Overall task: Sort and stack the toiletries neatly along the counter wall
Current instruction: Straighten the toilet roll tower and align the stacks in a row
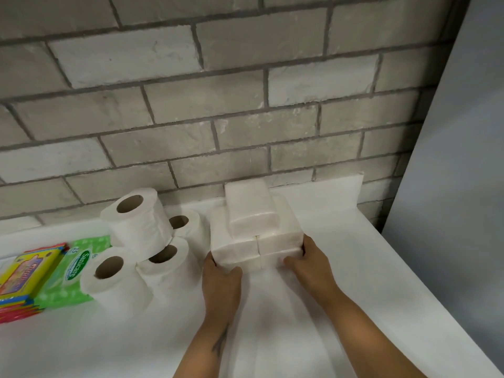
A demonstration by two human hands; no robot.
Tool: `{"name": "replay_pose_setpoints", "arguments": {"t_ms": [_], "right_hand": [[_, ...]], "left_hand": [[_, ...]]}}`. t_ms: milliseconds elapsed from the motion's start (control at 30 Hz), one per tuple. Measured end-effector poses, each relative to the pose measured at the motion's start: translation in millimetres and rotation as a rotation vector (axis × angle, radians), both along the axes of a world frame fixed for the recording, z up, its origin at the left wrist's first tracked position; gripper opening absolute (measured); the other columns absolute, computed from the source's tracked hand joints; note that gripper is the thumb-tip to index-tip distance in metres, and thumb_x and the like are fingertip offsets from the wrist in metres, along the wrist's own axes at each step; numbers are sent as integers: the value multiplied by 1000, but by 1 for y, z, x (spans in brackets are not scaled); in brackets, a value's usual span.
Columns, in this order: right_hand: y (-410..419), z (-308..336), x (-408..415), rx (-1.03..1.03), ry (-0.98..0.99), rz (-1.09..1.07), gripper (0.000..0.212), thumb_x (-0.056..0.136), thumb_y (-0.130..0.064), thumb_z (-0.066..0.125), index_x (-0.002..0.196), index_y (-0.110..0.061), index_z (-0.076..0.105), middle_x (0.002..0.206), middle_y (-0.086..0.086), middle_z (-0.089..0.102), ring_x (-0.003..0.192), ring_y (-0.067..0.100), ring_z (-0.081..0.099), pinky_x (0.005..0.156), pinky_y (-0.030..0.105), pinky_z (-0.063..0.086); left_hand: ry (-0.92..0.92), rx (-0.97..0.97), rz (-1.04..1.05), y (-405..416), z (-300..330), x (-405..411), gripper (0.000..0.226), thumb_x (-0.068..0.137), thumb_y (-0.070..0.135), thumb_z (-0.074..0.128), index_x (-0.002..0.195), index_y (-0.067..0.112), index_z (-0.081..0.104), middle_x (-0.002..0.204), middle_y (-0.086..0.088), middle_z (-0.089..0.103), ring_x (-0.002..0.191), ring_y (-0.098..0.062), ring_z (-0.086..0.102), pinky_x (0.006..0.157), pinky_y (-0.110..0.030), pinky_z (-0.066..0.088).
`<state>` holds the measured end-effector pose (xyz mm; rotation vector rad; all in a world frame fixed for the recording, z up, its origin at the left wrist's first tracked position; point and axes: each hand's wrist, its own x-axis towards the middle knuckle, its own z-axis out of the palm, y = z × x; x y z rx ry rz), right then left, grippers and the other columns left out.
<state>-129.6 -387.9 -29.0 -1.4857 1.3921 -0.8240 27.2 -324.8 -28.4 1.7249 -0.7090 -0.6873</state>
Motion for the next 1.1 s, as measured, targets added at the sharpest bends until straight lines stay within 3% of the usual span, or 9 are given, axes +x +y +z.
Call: {"name": "replay_pose_setpoints", "arguments": {"t_ms": [167, 367, 467, 567, 667, 833, 967, 1100], "right_hand": [[4, -4, -27, 2, 12, -55, 39, 75, -10, 64, 107, -30, 52, 90, -13, 62, 79, 1, 57, 61, 16, 43], [1, -6, -60, -10, 40, -122, 41, 77, -10, 64, 112, -27, 50, 88, -11, 57, 76, 8, 52, 58, 13, 37], [-4, -6, -75, -14, 37, -152, 46, 77, -11, 65, 119, -23, 52, 87, -11, 56, 75, 8, 51, 58, 12, 36], [-9, -4, -88, -18, 29, -169, 50, 71, -22, 66, 120, -20, 52, 86, -12, 55, 79, 12, 51, 59, 12, 35], [-17, -4, -98, -30, 28, -186, 60, 57, -32, 54, 116, -21, 53, 88, -10, 57, 81, 15, 53, 60, 15, 37], [-30, -4, -109, -54, 7, -195, 58, 55, -31, 55, 113, -24, 56, 95, -8, 63, 90, 16, 59, 69, 27, 43], [-39, -2, -114, -79, -21, -203, 44, 56, -30, 54, 101, -31, 54, 90, -13, 62, 88, 16, 60, 75, 31, 47], [-48, -1, -114, -83, -44, -208, 46, 56, -28, 53, 102, -27, 53, 84, -17, 59, 82, 14, 58, 68, 27, 43]], "left_hand": [[-50, 16, -87, 10, 0, -23, 42, 73, 1, 54, 107, 26, 52, 97, 5, 62, 87, -18, 60, 74, -32, 49], [-18, -18, -149, 9, 5, -53, 45, 75, -3, 55, 105, 30, 48, 95, 13, 59, 83, -1, 56, 65, -20, 41], [-13, -26, -180, 3, 4, -65, 48, 75, -4, 54, 106, 31, 48, 96, 14, 60, 85, -2, 58, 68, -24, 43], [-16, -34, -212, -5, 3, -77, 49, 75, -6, 54, 100, 35, 48, 94, 19, 60, 83, 2, 58, 64, -18, 42], [-8, -36, -240, -14, 2, -86, 50, 76, -6, 53, 107, 33, 48, 97, 19, 60, 84, 5, 57, 62, -11, 40], [-20, -35, -276, -27, 2, -96, 50, 76, -6, 52, 104, 35, 46, 98, 18, 59, 84, 6, 57, 61, -11, 41], [-36, -18, -292, -37, 0, -97, 50, 77, -4, 53, 113, 30, 47, 98, 18, 59, 82, 7, 56, 57, -5, 42], [-45, -21, -302, -46, 0, -97, 50, 76, -4, 54, 119, 22, 51, 97, 16, 60, 81, 9, 55, 58, -2, 41]]}}
